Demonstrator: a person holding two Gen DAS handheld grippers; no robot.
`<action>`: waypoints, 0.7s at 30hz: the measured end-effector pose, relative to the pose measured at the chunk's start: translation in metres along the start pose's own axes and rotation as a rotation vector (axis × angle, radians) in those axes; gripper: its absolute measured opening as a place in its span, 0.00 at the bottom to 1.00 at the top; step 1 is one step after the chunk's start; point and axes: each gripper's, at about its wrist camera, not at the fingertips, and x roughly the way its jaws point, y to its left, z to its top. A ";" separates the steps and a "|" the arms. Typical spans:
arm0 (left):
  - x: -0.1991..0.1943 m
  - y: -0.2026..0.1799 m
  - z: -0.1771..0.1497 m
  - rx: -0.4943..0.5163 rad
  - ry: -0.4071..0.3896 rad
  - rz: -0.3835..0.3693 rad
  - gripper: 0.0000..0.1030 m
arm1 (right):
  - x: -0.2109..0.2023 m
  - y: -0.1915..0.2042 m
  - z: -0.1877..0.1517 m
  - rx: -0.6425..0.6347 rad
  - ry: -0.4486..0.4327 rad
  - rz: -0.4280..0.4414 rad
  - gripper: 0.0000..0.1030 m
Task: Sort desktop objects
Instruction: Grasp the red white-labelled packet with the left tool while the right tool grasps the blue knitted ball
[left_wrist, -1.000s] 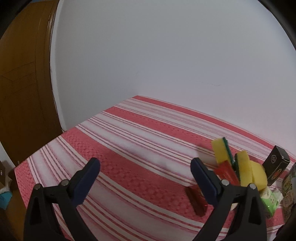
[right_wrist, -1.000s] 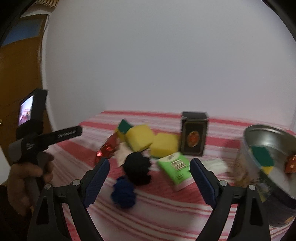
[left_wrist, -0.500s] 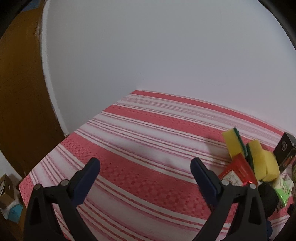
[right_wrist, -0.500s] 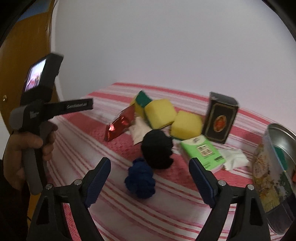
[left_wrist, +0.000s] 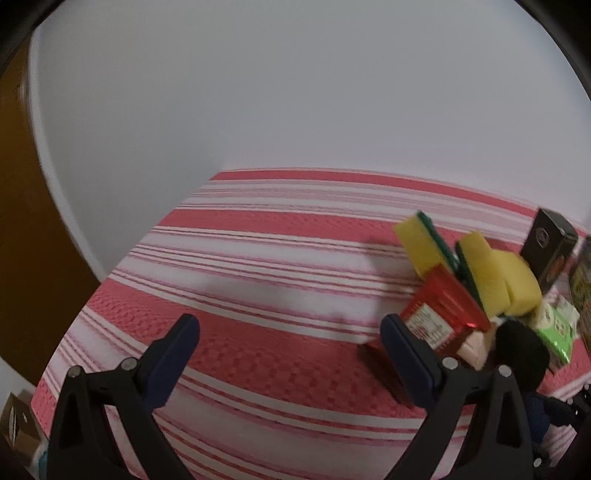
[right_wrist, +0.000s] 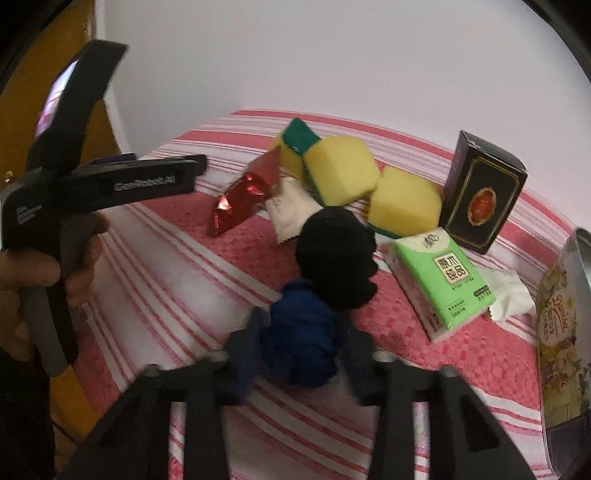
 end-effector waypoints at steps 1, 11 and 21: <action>0.001 -0.001 -0.001 0.017 0.005 -0.014 0.97 | -0.003 -0.002 -0.001 0.005 -0.014 0.026 0.37; -0.005 -0.056 -0.008 0.449 -0.071 -0.138 0.99 | -0.047 -0.026 -0.015 0.104 -0.277 0.097 0.37; 0.050 -0.044 0.019 0.290 0.148 -0.268 0.55 | -0.045 -0.026 -0.015 0.137 -0.259 0.094 0.37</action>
